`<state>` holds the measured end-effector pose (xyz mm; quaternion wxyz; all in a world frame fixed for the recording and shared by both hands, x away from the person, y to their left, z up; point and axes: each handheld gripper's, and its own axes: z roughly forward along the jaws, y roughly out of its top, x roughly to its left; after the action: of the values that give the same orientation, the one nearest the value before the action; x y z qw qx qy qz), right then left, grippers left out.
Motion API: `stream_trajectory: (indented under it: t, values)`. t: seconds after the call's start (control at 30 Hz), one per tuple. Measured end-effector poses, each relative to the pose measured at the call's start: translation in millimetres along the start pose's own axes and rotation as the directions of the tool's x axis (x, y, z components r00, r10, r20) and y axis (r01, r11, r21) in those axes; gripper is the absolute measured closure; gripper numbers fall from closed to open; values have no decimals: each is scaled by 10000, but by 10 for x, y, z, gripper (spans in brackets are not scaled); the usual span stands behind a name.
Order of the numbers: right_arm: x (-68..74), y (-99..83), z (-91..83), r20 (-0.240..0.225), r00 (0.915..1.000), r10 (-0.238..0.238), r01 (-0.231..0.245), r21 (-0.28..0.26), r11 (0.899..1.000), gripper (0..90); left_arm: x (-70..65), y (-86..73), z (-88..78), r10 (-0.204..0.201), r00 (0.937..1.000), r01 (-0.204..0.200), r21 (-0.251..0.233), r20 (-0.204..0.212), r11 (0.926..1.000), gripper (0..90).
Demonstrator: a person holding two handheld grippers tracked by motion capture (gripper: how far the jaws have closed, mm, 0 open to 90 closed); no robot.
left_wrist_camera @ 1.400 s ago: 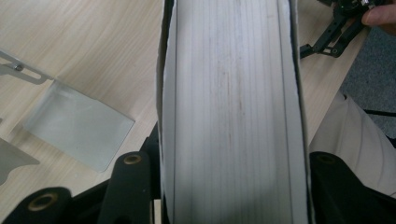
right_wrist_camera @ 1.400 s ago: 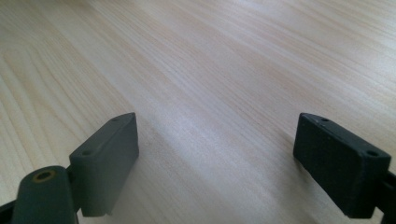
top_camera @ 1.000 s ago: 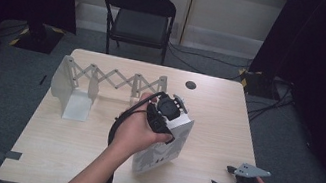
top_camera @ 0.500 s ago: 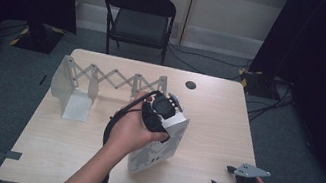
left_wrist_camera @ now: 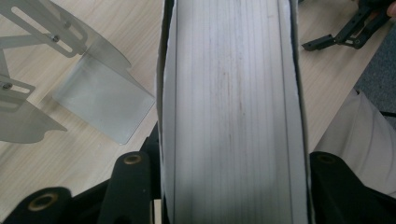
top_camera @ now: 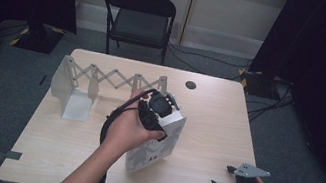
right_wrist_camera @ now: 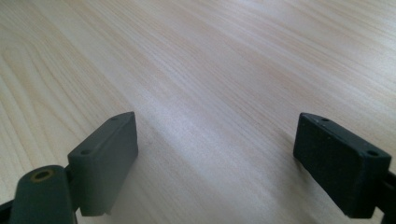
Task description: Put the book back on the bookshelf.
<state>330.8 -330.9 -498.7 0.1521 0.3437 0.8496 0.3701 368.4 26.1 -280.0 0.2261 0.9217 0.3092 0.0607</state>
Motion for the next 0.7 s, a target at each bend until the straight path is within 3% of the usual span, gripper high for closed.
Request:
stream_trajectory:
  t: [0.7]
  values:
    - [-3,2,2,-28,10000,12,-12,14,10000,132,147,-101,-97,-482,9988,482,73,-79,9988,535]
